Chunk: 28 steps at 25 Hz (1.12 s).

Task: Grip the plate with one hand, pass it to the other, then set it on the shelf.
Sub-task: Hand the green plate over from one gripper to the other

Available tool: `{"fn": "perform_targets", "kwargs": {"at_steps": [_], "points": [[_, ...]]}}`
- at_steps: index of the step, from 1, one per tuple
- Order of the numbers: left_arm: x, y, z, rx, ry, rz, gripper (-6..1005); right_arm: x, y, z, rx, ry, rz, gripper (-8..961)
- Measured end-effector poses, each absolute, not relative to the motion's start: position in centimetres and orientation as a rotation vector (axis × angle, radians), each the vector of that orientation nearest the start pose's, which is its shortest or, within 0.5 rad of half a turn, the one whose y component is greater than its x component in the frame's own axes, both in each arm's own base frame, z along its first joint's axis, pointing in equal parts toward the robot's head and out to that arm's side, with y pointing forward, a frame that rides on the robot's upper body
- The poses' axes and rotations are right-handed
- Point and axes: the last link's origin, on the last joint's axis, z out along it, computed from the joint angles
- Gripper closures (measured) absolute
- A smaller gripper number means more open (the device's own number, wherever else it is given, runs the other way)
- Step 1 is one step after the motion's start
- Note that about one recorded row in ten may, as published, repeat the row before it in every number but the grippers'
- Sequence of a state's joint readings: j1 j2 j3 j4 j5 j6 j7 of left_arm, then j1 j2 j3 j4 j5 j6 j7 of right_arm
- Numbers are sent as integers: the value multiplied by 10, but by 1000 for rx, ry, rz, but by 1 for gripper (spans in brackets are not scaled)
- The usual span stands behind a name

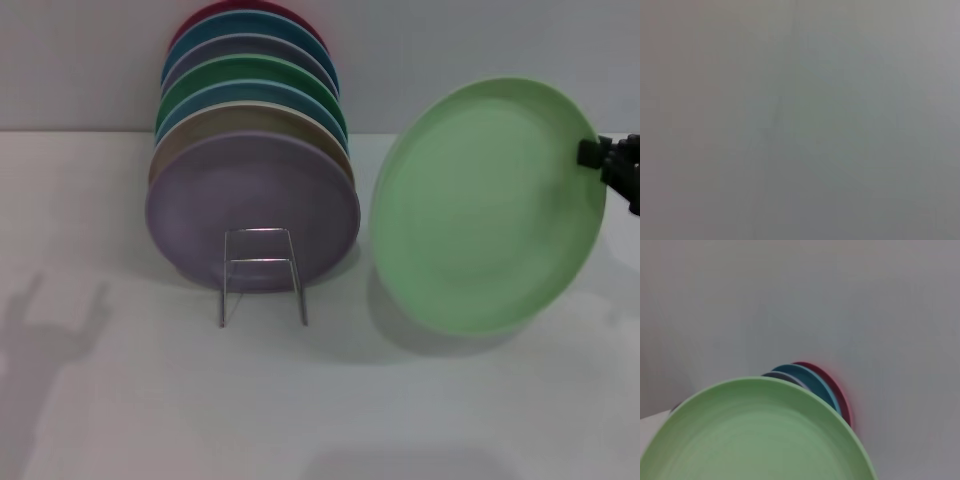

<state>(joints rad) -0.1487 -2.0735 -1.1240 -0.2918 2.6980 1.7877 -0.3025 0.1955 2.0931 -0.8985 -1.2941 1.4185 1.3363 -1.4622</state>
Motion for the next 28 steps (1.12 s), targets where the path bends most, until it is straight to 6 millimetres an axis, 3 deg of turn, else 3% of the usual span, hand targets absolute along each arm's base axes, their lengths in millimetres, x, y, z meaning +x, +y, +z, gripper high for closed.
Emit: {"fn": "perform_targets", "kwargs": {"at_steps": [4, 10, 14, 19, 25, 28], "points": [[-296, 225, 23, -1464, -239, -1238, 156, 257, 320, 87, -2280, 565, 621, 931], [-293, 220, 16, -1527, -253, -1264, 156, 246, 313, 46, -2297, 520, 633, 931], [-295, 218, 17, -1528, -252, -1258, 156, 244, 306, 38, -2298, 491, 648, 931], [-296, 215, 14, -1523, -237, -1232, 156, 244, 296, 45, -2291, 445, 670, 931], [-293, 216, 12, -1518, -224, -1231, 156, 263, 295, 83, -2213, 431, 627, 931], [-291, 216, 11, -1516, -217, -1228, 156, 268, 295, 89, -2203, 407, 571, 931]]}}
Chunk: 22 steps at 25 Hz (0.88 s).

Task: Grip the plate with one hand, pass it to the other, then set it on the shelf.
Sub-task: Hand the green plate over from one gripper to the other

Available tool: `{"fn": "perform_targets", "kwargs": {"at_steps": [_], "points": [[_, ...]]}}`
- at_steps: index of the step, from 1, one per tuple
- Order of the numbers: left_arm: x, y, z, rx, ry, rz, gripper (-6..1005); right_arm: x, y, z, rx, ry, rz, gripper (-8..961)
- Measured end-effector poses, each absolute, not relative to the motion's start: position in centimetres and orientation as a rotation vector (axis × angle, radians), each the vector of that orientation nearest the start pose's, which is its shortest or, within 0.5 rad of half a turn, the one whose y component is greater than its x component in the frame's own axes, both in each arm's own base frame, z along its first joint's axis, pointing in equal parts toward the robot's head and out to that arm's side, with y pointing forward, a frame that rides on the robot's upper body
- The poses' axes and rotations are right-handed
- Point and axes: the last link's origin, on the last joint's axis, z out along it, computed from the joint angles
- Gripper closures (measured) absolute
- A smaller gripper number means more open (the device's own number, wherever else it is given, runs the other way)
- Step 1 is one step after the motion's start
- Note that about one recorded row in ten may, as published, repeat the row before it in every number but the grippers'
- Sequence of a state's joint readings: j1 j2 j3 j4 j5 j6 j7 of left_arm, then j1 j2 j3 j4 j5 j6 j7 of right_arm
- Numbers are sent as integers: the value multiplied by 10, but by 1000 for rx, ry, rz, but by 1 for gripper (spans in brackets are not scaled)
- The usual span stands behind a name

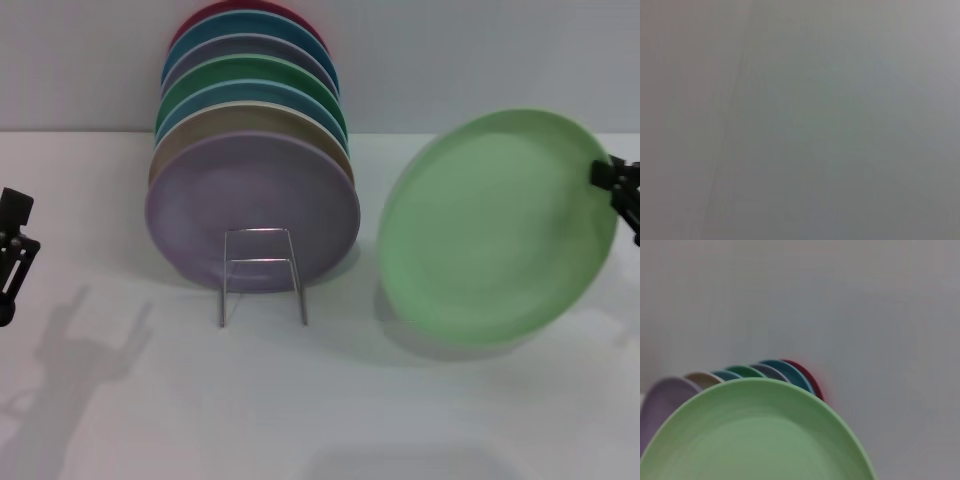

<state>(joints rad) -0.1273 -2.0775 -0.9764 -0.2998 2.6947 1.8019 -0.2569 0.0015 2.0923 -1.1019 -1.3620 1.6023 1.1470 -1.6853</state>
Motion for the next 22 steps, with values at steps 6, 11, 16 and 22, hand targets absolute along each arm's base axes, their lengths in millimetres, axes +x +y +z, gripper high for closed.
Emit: {"fn": "perform_targets", "kwargs": {"at_steps": [6, 11, 16, 22], "points": [[-289, 218, 10, -1519, -202, -1222, 156, 266, 299, 109, -2154, 310, 478, 931], [-288, 219, 10, -1519, -201, -1224, 156, 259, 299, 126, -2123, 220, 377, 931], [-288, 220, 10, -1518, -200, -1223, 156, 254, 306, 134, -2085, 127, 198, 931], [-287, 221, 10, -1519, -197, -1225, 156, 235, 319, 144, -1984, -6, -6, 931]]}}
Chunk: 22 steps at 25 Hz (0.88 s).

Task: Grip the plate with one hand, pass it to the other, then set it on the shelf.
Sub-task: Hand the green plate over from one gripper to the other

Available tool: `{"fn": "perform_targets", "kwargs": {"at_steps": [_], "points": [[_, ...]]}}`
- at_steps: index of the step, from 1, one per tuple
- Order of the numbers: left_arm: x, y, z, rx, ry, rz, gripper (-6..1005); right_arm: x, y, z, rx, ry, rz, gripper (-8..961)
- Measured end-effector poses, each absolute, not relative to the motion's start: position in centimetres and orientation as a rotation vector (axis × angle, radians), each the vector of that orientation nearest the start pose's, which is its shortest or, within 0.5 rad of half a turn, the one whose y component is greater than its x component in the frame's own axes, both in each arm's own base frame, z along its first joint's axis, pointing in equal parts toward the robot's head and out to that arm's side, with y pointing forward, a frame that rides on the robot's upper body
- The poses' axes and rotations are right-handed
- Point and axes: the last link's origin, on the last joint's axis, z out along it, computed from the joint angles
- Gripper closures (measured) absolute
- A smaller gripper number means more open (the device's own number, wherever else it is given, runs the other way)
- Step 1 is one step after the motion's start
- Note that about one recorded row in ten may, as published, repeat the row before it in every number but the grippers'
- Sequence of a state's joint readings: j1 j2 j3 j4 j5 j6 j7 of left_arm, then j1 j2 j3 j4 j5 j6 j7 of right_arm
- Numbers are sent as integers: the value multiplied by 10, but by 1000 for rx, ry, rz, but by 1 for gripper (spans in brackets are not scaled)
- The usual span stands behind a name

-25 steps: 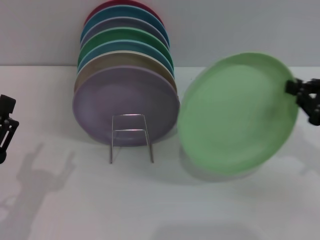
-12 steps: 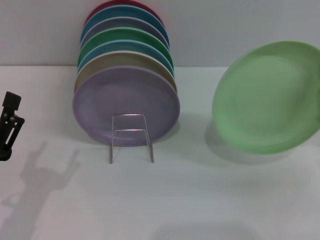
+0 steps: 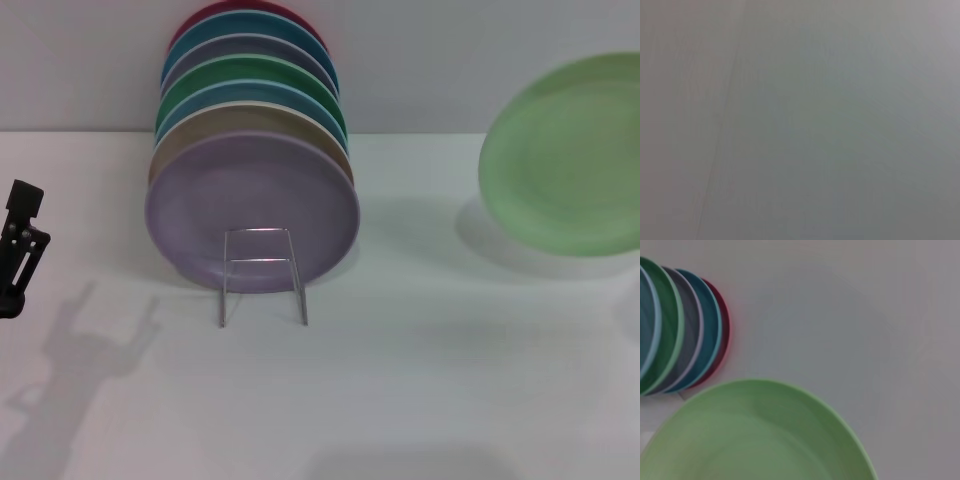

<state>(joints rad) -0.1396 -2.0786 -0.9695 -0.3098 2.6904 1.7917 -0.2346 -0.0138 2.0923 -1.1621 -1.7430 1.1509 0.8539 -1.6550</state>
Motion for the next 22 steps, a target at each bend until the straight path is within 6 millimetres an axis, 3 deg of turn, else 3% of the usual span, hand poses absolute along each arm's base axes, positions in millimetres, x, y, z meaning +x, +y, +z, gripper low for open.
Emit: {"fn": "perform_targets", "kwargs": {"at_steps": [6, 10, 15, 22], "points": [[-287, 221, 11, -1515, -196, -1223, 157, 215, 324, 142, -1916, -125, -149, 931], [-288, 223, 12, -1514, -192, -1219, 157, 197, 332, 130, -1822, -246, -275, 932], [-289, 223, 13, -1515, -192, -1213, 157, 181, 333, 115, -1669, -371, -307, 931], [-291, 222, 13, -1514, -195, -1208, 157, 185, 326, 96, -1509, -427, -203, 932]]}}
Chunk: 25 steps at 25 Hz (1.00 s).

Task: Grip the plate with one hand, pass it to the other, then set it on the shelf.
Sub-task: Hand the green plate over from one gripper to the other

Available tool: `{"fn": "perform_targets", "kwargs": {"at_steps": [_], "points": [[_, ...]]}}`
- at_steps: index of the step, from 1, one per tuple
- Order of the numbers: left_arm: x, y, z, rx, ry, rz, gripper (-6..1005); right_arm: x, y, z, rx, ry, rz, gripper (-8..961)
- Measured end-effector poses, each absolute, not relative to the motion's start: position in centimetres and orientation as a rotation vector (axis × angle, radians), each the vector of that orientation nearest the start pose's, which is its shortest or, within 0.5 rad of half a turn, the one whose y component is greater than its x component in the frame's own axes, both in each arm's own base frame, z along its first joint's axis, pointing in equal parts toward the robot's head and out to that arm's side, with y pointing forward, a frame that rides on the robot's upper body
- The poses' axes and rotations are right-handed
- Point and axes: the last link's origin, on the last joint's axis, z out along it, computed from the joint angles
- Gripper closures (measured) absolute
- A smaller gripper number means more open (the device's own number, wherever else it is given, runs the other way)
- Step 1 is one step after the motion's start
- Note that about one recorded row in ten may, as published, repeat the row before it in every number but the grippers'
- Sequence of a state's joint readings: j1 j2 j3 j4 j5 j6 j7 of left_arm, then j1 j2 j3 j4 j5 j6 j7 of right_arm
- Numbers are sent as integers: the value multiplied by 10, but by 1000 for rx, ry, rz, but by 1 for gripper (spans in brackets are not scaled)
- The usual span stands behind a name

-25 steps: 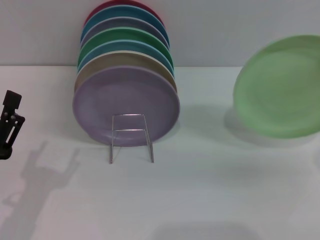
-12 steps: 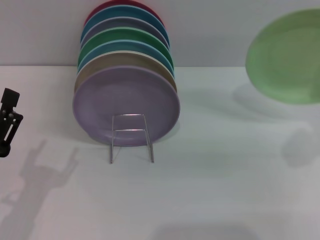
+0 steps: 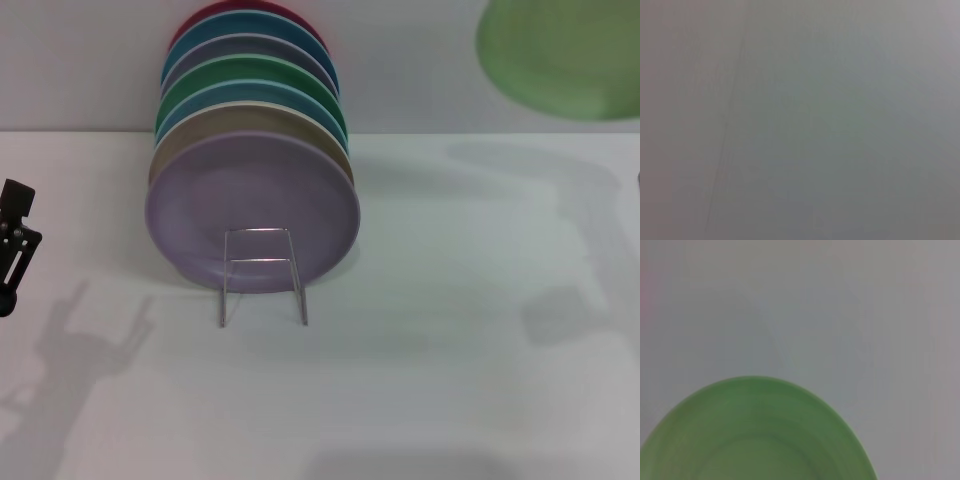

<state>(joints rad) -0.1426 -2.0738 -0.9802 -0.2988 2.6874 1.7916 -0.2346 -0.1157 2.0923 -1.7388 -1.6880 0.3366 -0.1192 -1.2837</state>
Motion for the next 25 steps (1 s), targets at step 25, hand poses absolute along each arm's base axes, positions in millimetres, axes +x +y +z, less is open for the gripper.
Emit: {"fn": "perform_targets", "kwargs": {"at_steps": [25], "points": [[-293, 225, 13, -1508, -205, -1194, 157, 223, 270, 32, -1499, 290, 761, 931]]}}
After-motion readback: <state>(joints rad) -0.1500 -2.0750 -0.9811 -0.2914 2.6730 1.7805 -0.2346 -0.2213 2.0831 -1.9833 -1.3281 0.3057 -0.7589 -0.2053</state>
